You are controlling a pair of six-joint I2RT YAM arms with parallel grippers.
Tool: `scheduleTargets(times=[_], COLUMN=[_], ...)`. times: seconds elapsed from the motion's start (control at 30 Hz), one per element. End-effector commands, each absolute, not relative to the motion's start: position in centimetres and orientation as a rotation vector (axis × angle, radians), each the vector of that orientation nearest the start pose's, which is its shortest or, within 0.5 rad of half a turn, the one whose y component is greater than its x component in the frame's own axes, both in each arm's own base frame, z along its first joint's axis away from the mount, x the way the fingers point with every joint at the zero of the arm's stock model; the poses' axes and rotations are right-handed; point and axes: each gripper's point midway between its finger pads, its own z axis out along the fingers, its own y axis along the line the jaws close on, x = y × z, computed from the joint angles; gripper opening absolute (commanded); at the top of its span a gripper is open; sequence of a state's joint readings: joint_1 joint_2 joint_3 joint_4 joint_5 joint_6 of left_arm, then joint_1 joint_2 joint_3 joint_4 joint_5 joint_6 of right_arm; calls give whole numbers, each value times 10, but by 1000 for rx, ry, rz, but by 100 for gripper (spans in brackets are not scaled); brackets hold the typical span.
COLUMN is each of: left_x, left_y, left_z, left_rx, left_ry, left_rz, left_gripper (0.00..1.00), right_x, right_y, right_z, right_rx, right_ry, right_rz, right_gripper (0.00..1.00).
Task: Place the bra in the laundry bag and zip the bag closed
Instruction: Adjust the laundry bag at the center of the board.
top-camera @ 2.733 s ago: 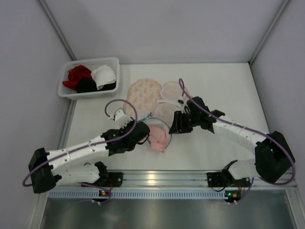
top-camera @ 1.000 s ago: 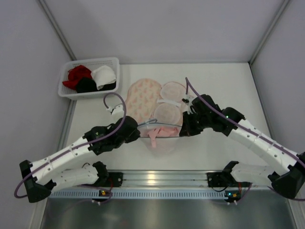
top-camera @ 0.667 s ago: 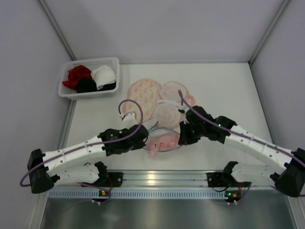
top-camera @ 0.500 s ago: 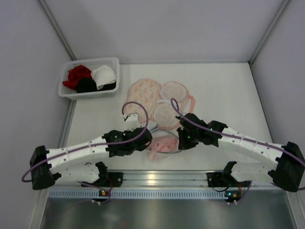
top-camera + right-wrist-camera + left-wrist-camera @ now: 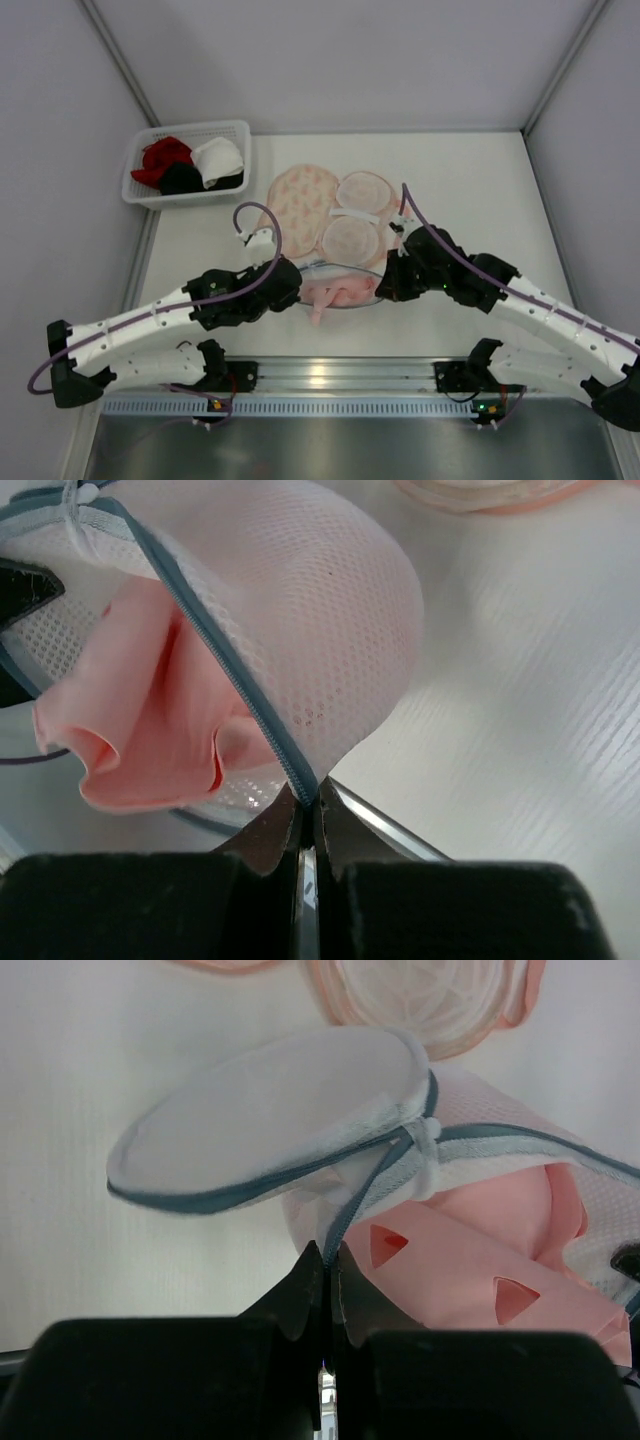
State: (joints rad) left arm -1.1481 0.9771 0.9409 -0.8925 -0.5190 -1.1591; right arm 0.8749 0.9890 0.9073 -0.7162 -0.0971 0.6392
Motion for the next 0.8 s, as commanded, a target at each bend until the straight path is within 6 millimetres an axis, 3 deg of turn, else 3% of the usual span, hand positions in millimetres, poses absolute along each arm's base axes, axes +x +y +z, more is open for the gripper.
scheduleTargets(times=[0.0,0.1,0.27,0.43,0.57,0.77], left_x=[155,153,154,156,161,165], left_y=[-184,-191,-203,-216,-222,-227], left_z=[162,153,140,133,136,140], left_rx=[-294,-290,-262,-270,-285,-283], left_ry=[2357,2400,2434,2437,2414,2401], left_rz=[-376,-359,-334,-388,-408,-410], left_gripper=[0,0,0,0,0,0], right_x=[140,137,141,143,146,148], right_y=[224,229,239,243,244,244], right_z=[143,128,137,131,122,119], right_rx=[-318,-343,-372,-406,-381,-399], right_ry=[2549,2601,2537,2527,2525,2541], right_rz=[769,763,781,787,780,750], right_gripper=[0,0,0,0,1,10])
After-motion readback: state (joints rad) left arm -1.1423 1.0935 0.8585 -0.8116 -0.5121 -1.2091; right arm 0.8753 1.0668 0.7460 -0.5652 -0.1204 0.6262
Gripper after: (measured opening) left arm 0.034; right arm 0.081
